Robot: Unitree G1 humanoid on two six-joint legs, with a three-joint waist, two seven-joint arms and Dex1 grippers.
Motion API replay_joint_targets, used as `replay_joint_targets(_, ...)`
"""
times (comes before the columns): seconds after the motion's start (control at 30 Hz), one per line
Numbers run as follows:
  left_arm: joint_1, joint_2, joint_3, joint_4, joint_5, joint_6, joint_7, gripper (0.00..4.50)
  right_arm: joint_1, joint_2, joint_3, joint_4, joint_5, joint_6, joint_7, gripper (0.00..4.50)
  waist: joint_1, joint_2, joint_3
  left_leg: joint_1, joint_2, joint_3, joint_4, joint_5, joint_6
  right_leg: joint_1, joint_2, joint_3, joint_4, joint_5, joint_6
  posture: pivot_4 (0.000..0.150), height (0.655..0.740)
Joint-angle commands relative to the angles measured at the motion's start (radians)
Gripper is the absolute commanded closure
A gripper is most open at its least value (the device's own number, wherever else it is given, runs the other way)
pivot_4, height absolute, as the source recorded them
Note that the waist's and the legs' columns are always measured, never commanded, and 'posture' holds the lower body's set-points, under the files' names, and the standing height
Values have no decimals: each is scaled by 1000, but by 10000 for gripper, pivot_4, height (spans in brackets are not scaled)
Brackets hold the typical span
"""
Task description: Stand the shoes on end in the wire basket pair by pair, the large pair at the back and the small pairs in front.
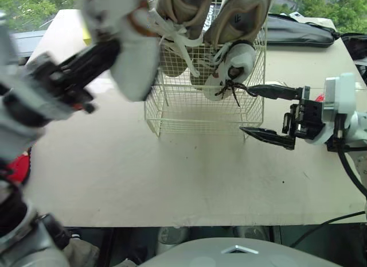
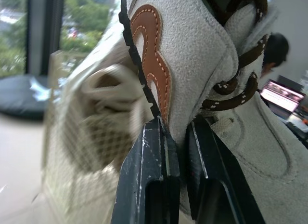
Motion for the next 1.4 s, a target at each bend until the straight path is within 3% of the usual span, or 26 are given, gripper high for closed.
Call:
replay_joint_targets(0.03, -32, -63, -219, 2, 448, -299, 12, 44864, 14, -16, -57, -45, 18, 3, -25, 6626, -6, 1, 0, 2, 1, 3, -2, 1, -1, 0, 2, 3, 0, 0, 0, 1500, 7400)
replay_joint_targets(0.23, -24, -193, -432, 247, 1012, -831, 42, 44864, 58, -46, -120, -115, 42, 35, -79, 6626, 0, 2, 0, 6, 5, 8, -3, 1, -1, 1, 6, 7, 1, 0, 0, 1500, 7400)
replay_joint_targets(0.43, 59, -306, -511, 509, 1291, -1186, 114, 44864, 103, -65, -173, -162, 62, 56, -127, 6626, 3, 2, -2, 7, 5, 9, -2, 0, 0, 3, 5, 8, 1, 0, 0, 1500, 7400)
replay_joint_targets(0.57, 131, -349, -518, 596, 1390, -1249, 165, 44864, 134, -77, -202, -184, 73, 64, -150, 6626, 4, 3, -4, 7, 5, 8, -1, 0, 1, 4, 4, 7, 1, 1, 1, 1500, 7400)
replay_joint_targets(0.6, 153, -355, -512, 595, 1369, -1239, 151, 44864, 140, -77, -207, -186, 76, 65, -155, 6626, 3, 5, -6, 8, 5, 8, -1, 0, 1, 4, 4, 7, 1, 1, 1, 1500, 7400)
replay_joint_targets(0.67, 206, -358, -497, 549, 1252, -1219, 80, 34888, 155, -79, -214, -186, 74, 62, -159, 6626, 1, 11, -10, 11, 6, 9, -1, -2, 4, 7, 4, 7, 1, 1, 1, 1500, 7400)
replay_joint_targets(0.73, 241, -366, -469, 485, 1175, -1165, 59, 28131, 168, -79, -222, -186, 76, 60, -159, 6626, 0, 15, -13, 14, 6, 9, -1, -3, 6, 10, 4, 7, 1, 1, 1, 1500, 7400)
replay_joint_targets(0.83, 298, -347, -425, 367, 1069, -1071, 13, 11479, 191, -77, -237, -180, 78, 51, -150, 6626, -1, 15, -13, 16, 8, 8, -1, -3, 6, 13, 5, 5, 1, 1, 1, 1500, 7400)
replay_joint_targets(0.93, 377, -301, -361, 226, 912, -908, -38, 1025, 221, -74, -251, -165, 61, 37, -142, 6626, -4, 15, -13, 17, 8, 8, -1, -4, 7, 14, 6, 5, 1, 1, 1, 1500, 7400)
replay_joint_targets(1.03, 448, -195, -297, 100, 701, -733, -145, 1025, 267, -67, -286, -142, 41, 48, -173, 6626, 0, 14, -12, 16, 9, 8, -1, -4, 6, 14, 7, 5, 0, 0, 1, 1500, 7400)
replay_joint_targets(1.1, 487, -102, -257, 36, 488, -596, -244, 1025, 324, -68, -321, -110, 11, 81, -213, 6626, 3, 14, -12, 15, 9, 6, 0, -3, 6, 14, 6, 3, -1, 0, 1, 1500, 7400)
replay_joint_targets(1.2, 430, 15, -256, -1, 280, -432, -327, 1025, 413, -62, -380, -83, -50, 118, -283, 6626, 10, 13, -12, 14, 8, 5, 1, -2, 3, 15, 5, 1, -2, 0, 1, 1500, 7400)
replay_joint_targets(1.33, 211, 114, -425, -11, 194, -205, -395, 1025, 508, -69, -438, -49, -125, 222, -391, 6626, 5, 14, -12, 15, 7, 7, 1, -2, 3, 16, 6, 2, -3, 0, 1, 1500, 7400)
replay_joint_targets(1.4, 87, 94, -478, 26, 137, -126, -393, 1025, 469, -88, -432, 11, -181, 292, -482, 6626, -2, 13, -11, 16, 8, 8, 0, -1, 3, 16, 9, 3, -2, 0, 1, 1500, 7400)
